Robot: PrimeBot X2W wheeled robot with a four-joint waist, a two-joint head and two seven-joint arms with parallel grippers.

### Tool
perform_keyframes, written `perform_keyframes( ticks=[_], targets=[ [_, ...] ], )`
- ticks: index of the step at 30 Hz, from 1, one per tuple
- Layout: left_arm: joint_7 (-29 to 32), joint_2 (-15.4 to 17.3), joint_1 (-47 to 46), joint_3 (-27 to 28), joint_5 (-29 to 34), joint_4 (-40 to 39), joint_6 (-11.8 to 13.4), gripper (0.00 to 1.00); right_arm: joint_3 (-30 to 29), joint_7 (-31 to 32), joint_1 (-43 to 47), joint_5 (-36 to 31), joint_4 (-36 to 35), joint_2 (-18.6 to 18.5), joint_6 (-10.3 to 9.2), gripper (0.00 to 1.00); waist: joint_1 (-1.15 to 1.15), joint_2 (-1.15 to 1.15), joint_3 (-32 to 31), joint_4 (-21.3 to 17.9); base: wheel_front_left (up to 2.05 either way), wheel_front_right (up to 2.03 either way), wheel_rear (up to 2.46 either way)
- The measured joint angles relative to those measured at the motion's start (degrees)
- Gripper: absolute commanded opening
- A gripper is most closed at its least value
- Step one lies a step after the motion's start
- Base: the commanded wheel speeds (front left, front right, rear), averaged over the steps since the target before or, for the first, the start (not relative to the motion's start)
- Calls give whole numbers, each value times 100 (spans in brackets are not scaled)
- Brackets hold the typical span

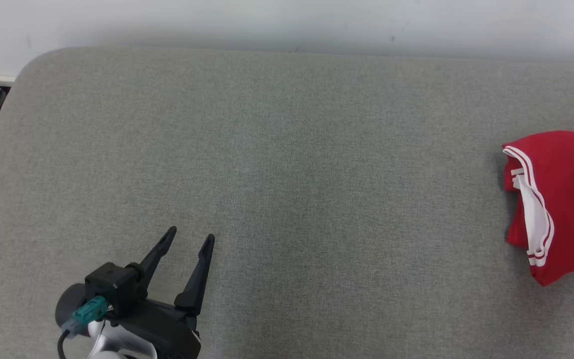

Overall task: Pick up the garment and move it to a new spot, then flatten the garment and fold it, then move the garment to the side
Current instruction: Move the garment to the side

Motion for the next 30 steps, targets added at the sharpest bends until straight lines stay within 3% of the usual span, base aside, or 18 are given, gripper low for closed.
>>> perform_keyframes(
  ticks=[7,8,9,14,18,23,30],
  targets=[
    [-210,19,-4,230,-1,232,66,100,660,-531,443,116,-85,344,1107,100,-1,0,-329,-68,0,0,0],
    [-210,19,-4,230,-1,232,66,100,660,-531,443,116,-85,344,1107,100,-1,0,-329,-68,0,0,0],
    [-224,22,-4,313,-1,321,144,100,777,-690,653,196,-114,380,1316,100,-1,0,-442,-100,0,0,0],
    [-413,-9,29,642,-79,376,370,100,1192,-1022,1129,319,-330,519,1367,100,-1,0,-687,-172,0,0,0],
    [-475,-15,164,681,-131,419,358,100,1612,-1298,1686,509,-582,588,1360,100,-1,0,-951,-258,0,0,0],
    [-563,3,612,694,-125,417,421,100,2497,-1429,2395,1124,-1033,595,1337,100,-2,-1,-1270,-373,0,0,0],
    [-616,-42,893,803,-171,443,494,100,3227,-1693,3348,1945,-1575,589,1336,100,-2,-1,-1597,-484,0,0,0]
  ],
)
